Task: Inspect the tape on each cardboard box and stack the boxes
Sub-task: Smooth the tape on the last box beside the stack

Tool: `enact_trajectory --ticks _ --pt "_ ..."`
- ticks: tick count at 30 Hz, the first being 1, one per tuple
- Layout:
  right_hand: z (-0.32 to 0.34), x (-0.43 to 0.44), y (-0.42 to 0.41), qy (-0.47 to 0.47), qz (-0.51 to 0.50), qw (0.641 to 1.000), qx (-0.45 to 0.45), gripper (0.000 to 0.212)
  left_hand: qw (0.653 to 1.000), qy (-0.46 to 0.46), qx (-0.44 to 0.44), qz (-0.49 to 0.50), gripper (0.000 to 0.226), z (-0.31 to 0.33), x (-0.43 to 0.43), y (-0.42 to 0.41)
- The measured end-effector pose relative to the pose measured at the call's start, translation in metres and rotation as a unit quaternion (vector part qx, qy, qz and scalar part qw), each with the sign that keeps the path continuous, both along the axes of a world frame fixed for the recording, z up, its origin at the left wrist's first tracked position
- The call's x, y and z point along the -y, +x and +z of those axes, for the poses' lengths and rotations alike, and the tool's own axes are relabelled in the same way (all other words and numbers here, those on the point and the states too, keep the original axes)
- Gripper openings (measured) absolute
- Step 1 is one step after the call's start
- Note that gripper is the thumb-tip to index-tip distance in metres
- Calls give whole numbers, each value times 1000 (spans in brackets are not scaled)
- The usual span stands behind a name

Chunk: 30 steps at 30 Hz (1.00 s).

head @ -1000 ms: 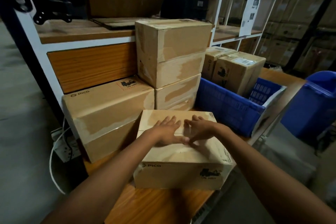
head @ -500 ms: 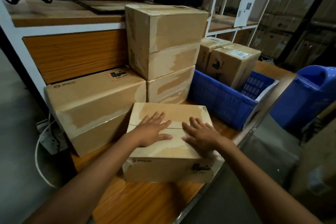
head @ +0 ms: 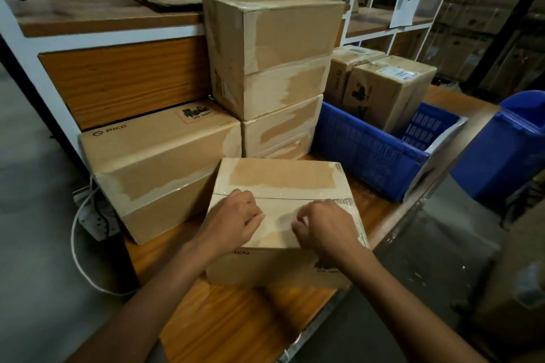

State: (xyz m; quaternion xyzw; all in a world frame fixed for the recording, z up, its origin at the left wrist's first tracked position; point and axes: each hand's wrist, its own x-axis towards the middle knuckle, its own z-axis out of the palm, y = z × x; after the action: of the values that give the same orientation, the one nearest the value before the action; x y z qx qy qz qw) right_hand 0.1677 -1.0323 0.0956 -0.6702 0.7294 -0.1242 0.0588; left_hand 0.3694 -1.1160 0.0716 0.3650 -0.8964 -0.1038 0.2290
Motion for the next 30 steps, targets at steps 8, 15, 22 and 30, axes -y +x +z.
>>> enact_trajectory --ticks 8,15,22,30 --pt "6 33 22 -1 105 992 -68 33 998 -52 16 41 19 -3 19 1" --pt "-27 66 6 75 148 984 -59 76 965 82 229 95 63 -1 41 -14" --pt "-21 70 -41 83 35 995 -51 76 938 176 126 269 70 5 53 -9" --pt "-21 51 -53 -94 -165 976 104 31 931 238 3 275 80 -2 53 -3"
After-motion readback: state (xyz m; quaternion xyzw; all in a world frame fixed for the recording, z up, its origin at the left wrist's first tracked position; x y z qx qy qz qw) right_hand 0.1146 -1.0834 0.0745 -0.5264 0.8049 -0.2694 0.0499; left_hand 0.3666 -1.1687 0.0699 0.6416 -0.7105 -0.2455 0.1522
